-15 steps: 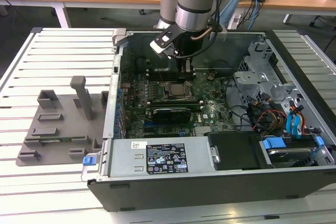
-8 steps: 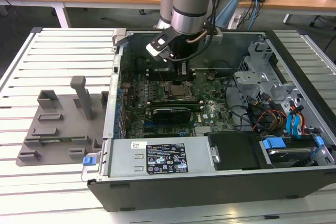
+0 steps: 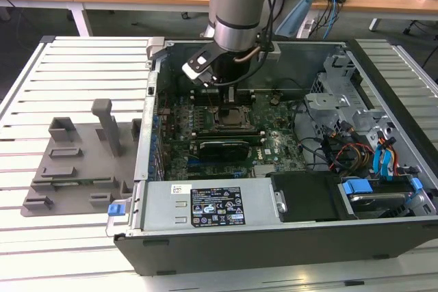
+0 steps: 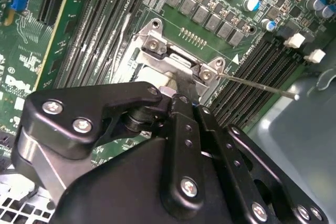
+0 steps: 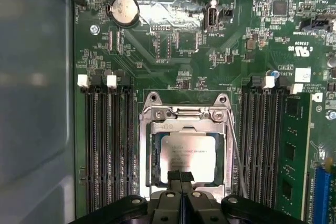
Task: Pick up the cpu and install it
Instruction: 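Close the cpu cover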
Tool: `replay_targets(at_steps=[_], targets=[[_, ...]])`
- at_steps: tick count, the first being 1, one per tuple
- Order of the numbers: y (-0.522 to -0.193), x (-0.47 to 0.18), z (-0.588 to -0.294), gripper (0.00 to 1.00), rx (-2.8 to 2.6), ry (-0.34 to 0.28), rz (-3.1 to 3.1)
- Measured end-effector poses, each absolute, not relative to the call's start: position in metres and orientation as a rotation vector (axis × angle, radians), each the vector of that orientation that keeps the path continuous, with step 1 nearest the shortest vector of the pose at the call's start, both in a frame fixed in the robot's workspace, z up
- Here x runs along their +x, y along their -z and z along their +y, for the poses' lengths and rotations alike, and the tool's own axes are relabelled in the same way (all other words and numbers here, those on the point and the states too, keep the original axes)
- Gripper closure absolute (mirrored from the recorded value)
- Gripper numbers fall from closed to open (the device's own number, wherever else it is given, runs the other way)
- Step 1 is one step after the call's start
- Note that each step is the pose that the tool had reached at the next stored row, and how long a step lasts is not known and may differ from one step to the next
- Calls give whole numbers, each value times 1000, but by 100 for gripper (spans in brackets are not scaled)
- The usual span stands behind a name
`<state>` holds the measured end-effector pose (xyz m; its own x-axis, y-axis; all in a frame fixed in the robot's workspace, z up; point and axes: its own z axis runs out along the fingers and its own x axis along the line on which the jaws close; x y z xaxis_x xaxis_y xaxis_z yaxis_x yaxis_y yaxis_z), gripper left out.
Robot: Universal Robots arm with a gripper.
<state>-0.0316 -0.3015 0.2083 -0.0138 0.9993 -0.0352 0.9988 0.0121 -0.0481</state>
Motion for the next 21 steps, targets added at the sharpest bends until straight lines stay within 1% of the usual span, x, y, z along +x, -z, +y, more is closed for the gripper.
replay_targets(at_steps=[12, 13, 15, 21], targets=[[-205, -30, -301, 89, -2200, -91, -2229], [-206, -28, -301, 89, -2200, -92, -2229], [-208, -3, -302, 89, -2200, -92, -2229], [-213, 2, -302, 89, -2200, -92, -2228]])
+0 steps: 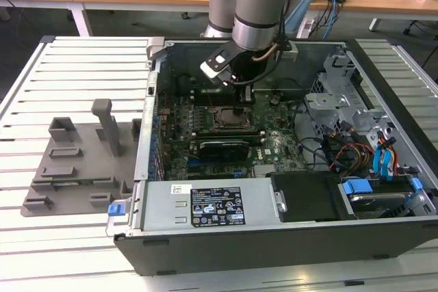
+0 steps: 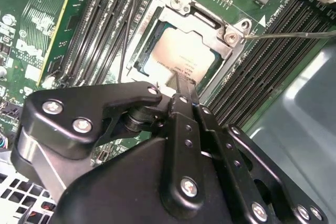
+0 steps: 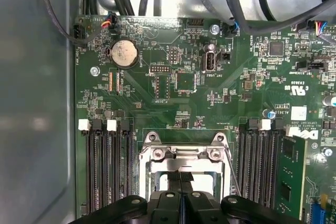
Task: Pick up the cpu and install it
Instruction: 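Close the cpu cover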
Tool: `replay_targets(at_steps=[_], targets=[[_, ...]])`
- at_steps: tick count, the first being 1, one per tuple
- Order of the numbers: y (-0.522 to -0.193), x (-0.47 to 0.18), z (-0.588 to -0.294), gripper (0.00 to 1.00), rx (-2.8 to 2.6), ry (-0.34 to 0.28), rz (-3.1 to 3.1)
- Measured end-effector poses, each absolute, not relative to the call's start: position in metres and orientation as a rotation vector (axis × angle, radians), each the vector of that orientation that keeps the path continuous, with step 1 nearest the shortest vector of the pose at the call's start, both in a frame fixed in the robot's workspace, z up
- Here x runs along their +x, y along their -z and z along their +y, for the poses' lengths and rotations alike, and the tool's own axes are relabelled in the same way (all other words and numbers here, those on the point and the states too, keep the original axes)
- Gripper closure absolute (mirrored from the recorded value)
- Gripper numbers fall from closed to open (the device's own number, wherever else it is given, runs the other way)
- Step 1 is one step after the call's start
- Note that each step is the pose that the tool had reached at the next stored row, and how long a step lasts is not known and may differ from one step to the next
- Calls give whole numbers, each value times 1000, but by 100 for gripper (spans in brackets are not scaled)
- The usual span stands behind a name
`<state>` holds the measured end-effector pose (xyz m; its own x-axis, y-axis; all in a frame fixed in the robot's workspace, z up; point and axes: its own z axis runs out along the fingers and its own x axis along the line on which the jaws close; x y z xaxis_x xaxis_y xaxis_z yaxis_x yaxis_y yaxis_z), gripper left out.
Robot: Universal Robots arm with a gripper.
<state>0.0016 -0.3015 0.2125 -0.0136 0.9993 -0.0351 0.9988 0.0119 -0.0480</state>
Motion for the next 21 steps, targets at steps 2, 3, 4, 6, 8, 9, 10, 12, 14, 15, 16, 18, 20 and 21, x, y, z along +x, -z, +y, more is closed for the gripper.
replay_targets(at_steps=[2, 3, 4, 6, 8, 9, 10, 12, 14, 15, 16, 18, 20, 21], targets=[[-216, 2, -302, 89, -2200, -92, -2229], [-217, 2, -302, 89, -2200, -92, -2229], [-219, 2, -302, 89, -2200, -92, -2229], [-224, 2, -302, 89, -2200, -92, -2229], [-230, 2, -302, 89, -2200, -92, -2229], [-231, 2, -302, 89, -2200, -92, -2229], [-232, 2, -302, 89, -2200, -92, -2229], [-235, 2, -302, 89, -2200, -92, -2229], [-237, 2, -302, 89, -2200, -92, -2229], [-237, 2, -302, 89, -2200, -92, -2229], [-238, 2, -302, 89, -2200, -92, -2229], [-239, 2, -302, 89, -2200, -92, -2229], [-240, 2, -302, 89, -2200, -92, -2229], [-241, 2, -302, 89, -2200, -92, -2229]])
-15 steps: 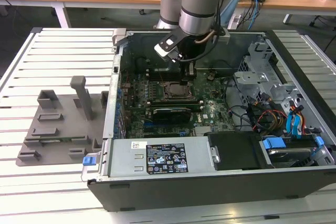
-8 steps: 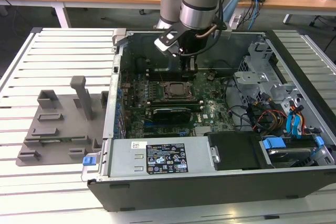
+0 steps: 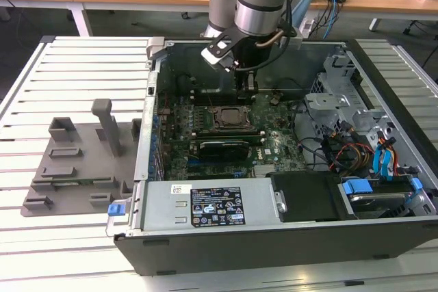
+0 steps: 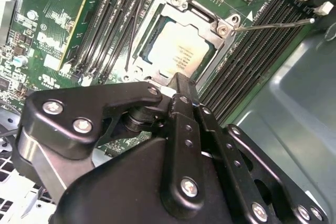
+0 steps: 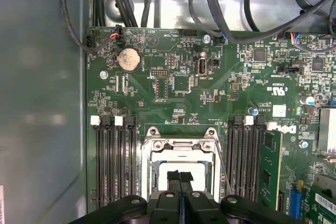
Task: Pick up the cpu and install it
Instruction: 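Close the cpu cover, then install the first cpu locking lever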
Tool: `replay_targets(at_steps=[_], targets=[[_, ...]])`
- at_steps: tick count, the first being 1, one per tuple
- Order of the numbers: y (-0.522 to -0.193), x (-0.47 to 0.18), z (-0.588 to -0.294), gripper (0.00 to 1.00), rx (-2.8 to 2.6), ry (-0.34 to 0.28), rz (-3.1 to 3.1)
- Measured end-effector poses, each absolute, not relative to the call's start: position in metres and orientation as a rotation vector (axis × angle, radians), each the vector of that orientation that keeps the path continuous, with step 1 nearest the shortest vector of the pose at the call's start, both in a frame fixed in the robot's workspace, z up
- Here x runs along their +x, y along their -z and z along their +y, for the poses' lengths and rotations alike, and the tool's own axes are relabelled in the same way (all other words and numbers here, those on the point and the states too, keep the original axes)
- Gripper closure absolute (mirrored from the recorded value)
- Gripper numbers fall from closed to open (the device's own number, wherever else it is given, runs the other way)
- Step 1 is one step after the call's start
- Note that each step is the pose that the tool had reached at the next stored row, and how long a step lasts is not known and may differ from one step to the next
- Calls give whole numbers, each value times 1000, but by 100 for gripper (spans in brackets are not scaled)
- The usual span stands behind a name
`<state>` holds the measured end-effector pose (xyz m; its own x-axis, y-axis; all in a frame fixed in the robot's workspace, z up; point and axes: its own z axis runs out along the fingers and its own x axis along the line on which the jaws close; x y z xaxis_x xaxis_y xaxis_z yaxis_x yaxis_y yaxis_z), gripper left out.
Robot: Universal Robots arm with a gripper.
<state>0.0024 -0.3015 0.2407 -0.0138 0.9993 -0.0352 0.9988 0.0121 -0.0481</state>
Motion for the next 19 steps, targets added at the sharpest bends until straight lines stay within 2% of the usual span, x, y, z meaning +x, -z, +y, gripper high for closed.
replay_targets(at_steps=[19], targets=[[-249, 2, -302, 89, -2180, -93, -2249]])
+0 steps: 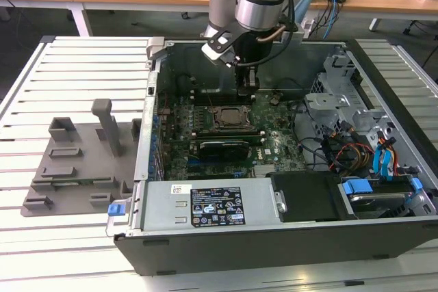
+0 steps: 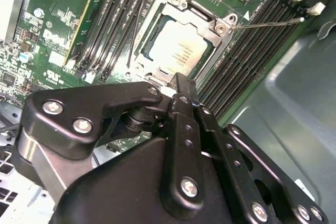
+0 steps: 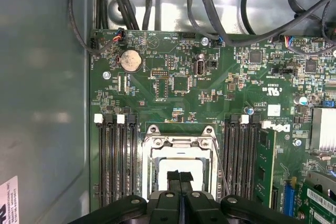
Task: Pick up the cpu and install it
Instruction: 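Install the first cpu locking lever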
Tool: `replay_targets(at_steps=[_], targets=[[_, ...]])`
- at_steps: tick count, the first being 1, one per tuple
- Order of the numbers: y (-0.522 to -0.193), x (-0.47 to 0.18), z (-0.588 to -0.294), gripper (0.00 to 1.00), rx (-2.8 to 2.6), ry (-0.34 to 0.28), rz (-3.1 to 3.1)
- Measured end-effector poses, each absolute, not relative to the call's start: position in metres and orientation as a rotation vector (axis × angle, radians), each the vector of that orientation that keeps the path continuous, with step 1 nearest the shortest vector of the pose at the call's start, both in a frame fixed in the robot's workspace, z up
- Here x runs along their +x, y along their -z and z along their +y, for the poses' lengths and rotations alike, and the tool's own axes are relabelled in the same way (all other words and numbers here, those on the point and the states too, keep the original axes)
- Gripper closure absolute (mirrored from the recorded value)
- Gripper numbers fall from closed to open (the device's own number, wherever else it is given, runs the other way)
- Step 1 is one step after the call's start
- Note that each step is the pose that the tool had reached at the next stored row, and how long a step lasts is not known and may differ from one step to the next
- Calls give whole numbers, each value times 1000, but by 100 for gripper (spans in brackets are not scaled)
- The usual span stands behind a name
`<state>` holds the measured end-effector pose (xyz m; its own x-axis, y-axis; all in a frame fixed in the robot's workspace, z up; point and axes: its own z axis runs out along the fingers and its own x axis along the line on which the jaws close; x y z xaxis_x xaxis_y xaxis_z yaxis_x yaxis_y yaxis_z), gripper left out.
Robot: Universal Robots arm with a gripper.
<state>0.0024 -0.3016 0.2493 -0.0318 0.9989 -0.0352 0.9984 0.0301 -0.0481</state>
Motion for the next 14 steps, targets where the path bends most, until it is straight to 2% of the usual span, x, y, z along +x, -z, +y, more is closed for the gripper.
replay_targets(at_steps=[14], targets=[[-249, 2, -302, 89, -1792, -94, -2581]])
